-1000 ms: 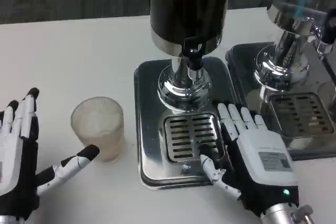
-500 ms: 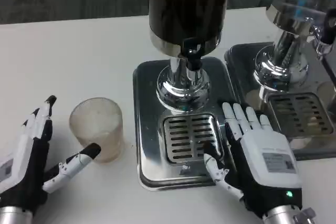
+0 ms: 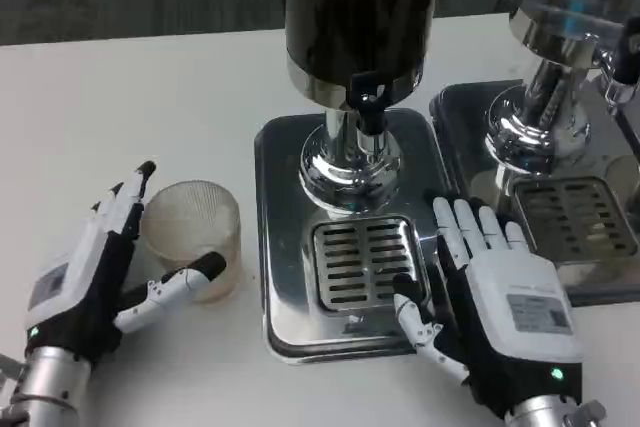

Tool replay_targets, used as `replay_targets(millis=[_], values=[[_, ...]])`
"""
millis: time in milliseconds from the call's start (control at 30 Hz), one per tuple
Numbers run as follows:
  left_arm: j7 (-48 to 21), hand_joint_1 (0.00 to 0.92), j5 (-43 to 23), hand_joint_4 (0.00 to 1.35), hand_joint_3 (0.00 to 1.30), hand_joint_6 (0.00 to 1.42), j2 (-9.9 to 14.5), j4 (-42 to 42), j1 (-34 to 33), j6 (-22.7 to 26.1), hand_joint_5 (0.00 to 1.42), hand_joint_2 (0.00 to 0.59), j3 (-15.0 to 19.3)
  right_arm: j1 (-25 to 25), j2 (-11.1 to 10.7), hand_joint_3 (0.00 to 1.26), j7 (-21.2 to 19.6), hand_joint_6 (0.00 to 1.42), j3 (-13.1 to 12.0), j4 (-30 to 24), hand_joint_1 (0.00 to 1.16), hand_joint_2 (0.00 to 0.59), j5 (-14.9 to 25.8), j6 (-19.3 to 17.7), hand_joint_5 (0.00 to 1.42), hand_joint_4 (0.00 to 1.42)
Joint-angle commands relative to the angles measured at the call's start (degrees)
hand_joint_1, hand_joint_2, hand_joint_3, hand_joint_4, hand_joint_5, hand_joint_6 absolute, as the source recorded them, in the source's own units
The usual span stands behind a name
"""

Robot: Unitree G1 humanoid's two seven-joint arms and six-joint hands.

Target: Grasp the cup under the faucet to collect the drink, then remove the cup.

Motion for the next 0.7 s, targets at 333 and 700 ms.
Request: replay_targets(millis=[333, 700], values=[[1.2, 0.284, 1.5, 0.0, 0.0, 0.07, -0.6, 4.0, -2.3, -2.7, 0.1, 0.043, -3.6, 1.9, 0.3, 0.03, 0.1, 0.01, -0.5, -2.1, 0.11, 0.445, -0.4, 1.4, 0.0, 0.0], [7.0, 0.333, 1.1, 0.0, 0.0, 0.3, -2.3, 5.7, -2.5, -3.7, 0.3, 0.058, -3.1, 1.9, 0.0, 0.03, 0.7, 0.04, -0.6, -2.5, 0.1, 0.431, -0.3, 1.4, 0.0, 0.0]])
